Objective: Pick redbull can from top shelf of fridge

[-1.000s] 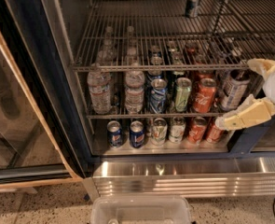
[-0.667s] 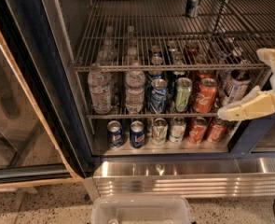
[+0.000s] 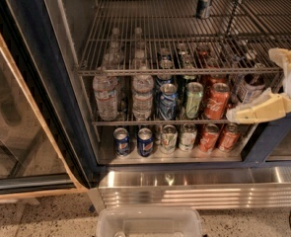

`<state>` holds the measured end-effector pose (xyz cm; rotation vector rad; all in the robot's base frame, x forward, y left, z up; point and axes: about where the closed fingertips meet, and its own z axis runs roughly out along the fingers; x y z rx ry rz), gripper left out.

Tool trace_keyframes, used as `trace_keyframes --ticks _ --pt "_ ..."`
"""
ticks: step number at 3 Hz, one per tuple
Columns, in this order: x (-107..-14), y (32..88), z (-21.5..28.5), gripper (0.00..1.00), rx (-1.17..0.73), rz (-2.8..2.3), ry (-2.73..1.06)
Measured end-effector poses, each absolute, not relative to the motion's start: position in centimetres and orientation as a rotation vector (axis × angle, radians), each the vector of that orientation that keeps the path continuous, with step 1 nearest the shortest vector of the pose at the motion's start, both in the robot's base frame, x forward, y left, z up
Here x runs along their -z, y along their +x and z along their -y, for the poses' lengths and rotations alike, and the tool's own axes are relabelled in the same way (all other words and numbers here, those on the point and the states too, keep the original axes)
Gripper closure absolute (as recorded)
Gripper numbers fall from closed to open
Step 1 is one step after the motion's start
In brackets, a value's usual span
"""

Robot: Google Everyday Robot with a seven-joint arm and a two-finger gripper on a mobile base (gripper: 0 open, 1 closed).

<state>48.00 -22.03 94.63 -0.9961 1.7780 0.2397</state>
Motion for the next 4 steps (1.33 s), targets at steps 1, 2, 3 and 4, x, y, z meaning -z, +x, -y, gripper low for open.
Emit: trace_keyframes --ticks 1,2,3,4 --pt "-97.3 50.8 20.8 0.0 -0.304 -1.574 -0.901" --pt "-99.6 53.5 19.7 0.0 -0.322 -1.471 -0.796" --pt "-100.0 53.8 19.3 0.0 -0.322 -1.466 -0.784" --pt "-100.0 54.3 19.2 0.0 -0.313 -1.44 -0.758"
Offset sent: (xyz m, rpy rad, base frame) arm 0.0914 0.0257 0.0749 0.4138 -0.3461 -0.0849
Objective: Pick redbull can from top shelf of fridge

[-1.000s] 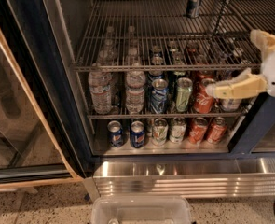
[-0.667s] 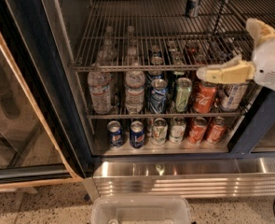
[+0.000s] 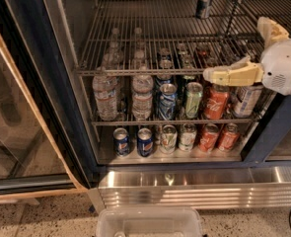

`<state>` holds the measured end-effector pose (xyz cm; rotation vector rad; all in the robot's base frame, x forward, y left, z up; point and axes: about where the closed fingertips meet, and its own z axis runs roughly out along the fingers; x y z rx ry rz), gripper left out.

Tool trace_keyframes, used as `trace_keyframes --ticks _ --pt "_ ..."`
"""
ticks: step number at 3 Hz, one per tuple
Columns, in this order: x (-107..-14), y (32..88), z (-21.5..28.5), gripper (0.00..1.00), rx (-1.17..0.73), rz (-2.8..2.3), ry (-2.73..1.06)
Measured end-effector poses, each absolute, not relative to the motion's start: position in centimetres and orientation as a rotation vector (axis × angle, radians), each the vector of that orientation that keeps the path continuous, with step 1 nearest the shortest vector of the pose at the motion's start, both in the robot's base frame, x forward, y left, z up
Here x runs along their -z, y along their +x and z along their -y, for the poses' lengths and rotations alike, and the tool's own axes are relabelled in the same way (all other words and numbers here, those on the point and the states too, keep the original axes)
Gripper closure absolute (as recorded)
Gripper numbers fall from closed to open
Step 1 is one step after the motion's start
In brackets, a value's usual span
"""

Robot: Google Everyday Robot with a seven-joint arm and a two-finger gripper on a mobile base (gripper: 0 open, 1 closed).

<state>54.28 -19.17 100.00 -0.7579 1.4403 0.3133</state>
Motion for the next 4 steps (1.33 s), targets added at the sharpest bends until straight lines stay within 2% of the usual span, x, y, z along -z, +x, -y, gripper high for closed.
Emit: trace_keyframes --ticks 1,2,3,4 --pt "-100.0 55.3 17.9 0.0 -0.297 -1.396 -0.672" --pt "-99.4 56.7 23.7 0.0 -0.262 -1.369 -0.409" --pt "-97.4 57.0 26.6 0.0 -0.249 -1.377 -0.3" --pt "-97.4 57.1 26.5 0.0 -0.249 -1.377 -0.301"
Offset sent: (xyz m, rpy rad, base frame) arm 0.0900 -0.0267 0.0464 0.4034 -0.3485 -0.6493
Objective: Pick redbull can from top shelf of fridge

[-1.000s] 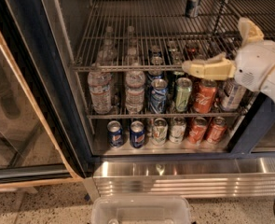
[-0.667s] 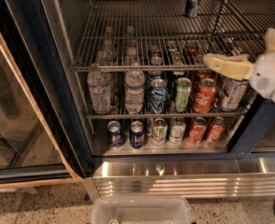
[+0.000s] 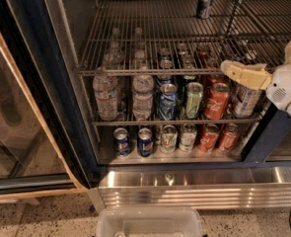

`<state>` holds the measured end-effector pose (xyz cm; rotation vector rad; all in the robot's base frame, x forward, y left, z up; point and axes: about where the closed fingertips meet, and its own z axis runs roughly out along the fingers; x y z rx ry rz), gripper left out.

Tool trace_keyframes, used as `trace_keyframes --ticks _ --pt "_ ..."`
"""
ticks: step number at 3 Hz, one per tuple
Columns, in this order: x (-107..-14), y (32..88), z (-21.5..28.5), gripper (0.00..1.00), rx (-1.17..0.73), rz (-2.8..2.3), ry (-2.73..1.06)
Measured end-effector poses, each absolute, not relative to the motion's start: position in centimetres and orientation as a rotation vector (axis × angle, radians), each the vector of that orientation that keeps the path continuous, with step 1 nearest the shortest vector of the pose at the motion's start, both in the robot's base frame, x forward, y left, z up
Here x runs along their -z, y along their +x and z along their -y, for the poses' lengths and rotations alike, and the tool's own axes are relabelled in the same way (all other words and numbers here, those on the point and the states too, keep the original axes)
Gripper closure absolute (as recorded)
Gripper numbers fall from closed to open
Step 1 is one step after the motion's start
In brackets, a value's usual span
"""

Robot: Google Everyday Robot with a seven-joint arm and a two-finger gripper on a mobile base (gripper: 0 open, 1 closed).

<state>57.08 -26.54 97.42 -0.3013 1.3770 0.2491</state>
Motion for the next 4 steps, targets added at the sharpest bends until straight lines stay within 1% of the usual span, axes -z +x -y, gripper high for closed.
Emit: trace_keyframes --ticks 1,3,4 --pt "-97.7 58.1 26.6 0.0 -0.212 -1.384 -0.276" --pt "-100.9 64.7 26.9 0.0 -0.104 -1.37 -0.194" --pt "-101.8 68.8 26.7 0.0 -0.093 -1.374 -0.173"
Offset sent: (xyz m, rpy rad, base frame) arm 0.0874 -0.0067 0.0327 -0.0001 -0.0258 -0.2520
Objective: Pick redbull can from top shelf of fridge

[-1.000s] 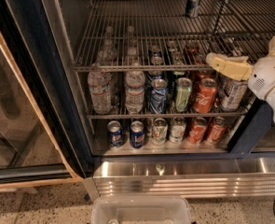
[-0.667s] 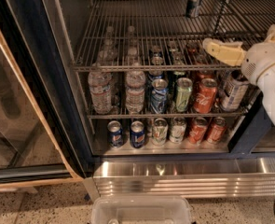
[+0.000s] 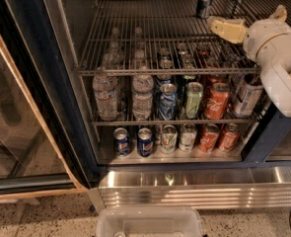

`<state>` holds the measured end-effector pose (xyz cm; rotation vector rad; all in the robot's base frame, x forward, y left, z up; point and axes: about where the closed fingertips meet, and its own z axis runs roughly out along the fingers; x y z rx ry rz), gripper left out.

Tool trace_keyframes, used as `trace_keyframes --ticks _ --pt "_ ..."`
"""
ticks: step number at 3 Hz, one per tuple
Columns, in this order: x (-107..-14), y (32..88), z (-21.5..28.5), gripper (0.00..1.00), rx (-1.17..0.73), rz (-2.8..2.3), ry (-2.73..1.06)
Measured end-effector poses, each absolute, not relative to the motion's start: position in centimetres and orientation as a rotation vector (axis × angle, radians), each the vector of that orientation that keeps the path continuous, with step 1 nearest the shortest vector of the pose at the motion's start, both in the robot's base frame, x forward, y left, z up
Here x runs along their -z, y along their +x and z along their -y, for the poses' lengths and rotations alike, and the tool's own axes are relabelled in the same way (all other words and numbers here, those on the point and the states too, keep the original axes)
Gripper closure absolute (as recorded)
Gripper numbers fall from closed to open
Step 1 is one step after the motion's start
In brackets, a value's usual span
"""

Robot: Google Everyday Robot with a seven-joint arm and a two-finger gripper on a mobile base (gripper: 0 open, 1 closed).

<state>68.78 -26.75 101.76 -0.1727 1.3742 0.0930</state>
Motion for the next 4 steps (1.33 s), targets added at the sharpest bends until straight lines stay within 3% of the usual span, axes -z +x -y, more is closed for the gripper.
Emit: trace_keyframes --ticks 4 --pt "-105.2 73.4 22.4 0.0 -0.181 -1.256 -0.186"
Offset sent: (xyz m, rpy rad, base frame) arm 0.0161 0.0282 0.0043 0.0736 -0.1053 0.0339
